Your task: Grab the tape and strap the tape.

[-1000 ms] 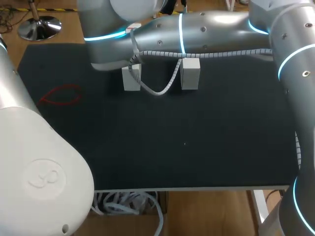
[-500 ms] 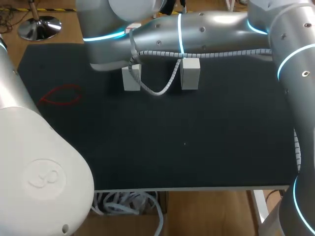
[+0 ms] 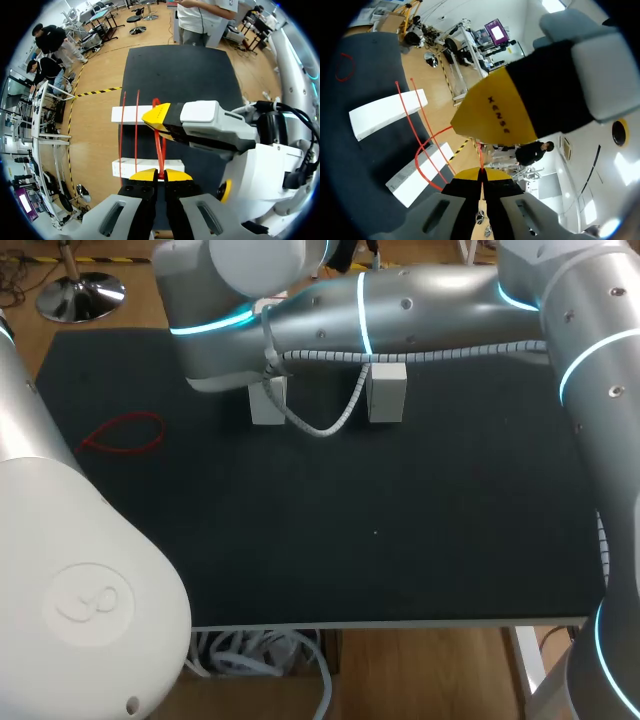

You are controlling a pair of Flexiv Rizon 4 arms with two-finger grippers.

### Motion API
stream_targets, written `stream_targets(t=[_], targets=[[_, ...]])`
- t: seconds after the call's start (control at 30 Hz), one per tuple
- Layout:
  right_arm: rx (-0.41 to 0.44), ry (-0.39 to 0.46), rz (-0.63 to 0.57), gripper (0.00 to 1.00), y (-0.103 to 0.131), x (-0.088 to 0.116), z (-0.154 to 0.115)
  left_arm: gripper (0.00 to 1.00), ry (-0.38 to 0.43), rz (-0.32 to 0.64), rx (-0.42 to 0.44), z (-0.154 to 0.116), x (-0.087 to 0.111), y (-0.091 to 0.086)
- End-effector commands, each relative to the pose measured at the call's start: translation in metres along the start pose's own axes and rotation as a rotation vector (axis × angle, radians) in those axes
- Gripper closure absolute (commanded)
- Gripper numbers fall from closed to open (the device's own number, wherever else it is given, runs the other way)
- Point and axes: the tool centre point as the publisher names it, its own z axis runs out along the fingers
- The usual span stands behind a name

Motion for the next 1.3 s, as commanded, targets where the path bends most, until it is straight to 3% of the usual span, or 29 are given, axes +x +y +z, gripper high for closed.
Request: stream_targets(t=[0.03,1.3], targets=[[0.022,-0.023,-0.002,1.0,0.0042,0.0021,0.002,1.0,0.001,-0.002,-0.003,-0.0007,0.0004,-0.0004],[0.039,-0.083,0.003,1.0,0.0063,-0.0003,-0.0006,1.0,0.001,-0.002,-0.003,-0.0007,0.0004,-0.0004]])
